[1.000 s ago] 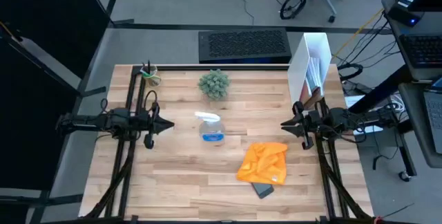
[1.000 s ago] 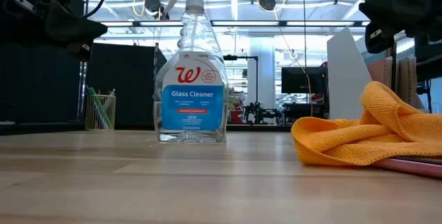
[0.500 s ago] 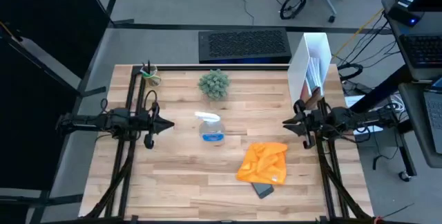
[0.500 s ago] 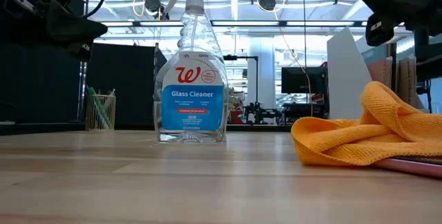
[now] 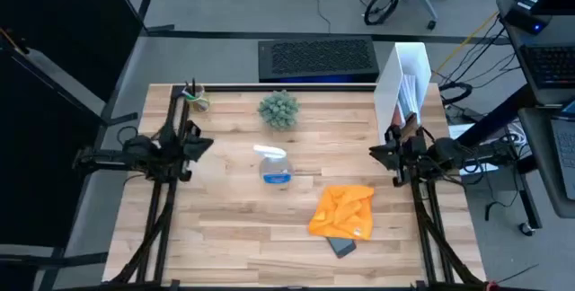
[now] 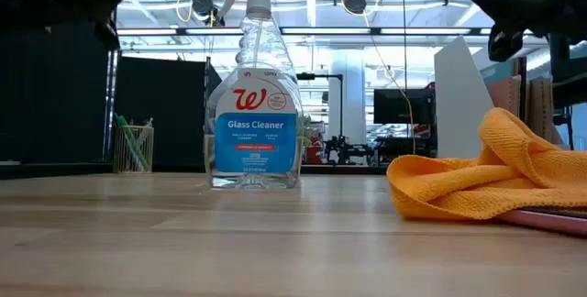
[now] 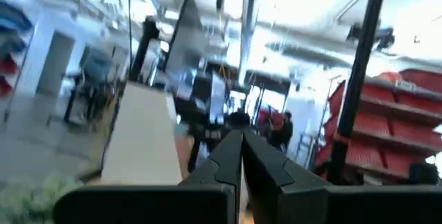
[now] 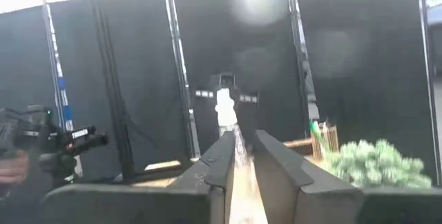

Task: Apply microfiber cloth
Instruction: Spray the front of the cellphone using the spray bottle

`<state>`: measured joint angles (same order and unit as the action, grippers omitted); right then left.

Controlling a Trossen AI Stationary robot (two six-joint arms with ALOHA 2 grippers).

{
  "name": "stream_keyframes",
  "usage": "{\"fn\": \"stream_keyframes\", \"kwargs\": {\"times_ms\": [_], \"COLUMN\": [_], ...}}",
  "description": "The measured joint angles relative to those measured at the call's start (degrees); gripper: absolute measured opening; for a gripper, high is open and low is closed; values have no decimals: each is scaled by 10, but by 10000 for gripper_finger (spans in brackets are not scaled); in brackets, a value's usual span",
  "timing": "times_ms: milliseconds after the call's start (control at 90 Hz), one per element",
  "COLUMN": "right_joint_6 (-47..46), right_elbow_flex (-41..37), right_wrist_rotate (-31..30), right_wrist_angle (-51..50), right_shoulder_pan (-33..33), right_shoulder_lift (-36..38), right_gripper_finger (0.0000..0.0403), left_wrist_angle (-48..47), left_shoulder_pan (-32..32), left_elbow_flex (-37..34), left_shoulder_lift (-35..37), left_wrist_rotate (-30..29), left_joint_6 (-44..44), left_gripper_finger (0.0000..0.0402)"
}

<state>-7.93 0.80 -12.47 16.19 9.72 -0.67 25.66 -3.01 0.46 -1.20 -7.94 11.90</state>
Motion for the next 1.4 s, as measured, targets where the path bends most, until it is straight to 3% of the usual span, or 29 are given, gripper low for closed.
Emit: {"fn": "stream_keyframes", "kwargs": {"times_ms": [167,400,500,722,867,978,1178,1400], "right_joint_6": [-43,-64,-64,-60,-58,-62,-62,-49], "right_elbow_flex": [0,0,0,0,0,0,0,0], "right_wrist_rotate": [0,2,2,2,5,8,8,8], "right_wrist_angle": [-3,-2,-2,-2,-4,-15,-30,-31], "right_shoulder_pan": [0,0,0,0,0,2,2,2], "right_shoulder_lift": [-13,-32,-38,-49,-56,-61,-67,-76], "right_gripper_finger": [38,38,38,38,38,38,38,38], "left_wrist_angle": [-19,-48,-86,-61,-72,-72,-83,-196], "left_shoulder_pan": [-9,-85,-135,-196,-187,-173,-157,-141], "left_elbow_flex": [59,211,284,389,427,441,446,447], "left_shoulder_lift": [-74,-380,-500,-664,-715,-721,-719,-720], "left_wrist_rotate": [7,8,-18,-6,-11,-12,-14,-48], "left_joint_6": [24,24,23,37,42,35,39,91], "left_gripper_finger": [0,0,0,0,2,27,129,245]}}
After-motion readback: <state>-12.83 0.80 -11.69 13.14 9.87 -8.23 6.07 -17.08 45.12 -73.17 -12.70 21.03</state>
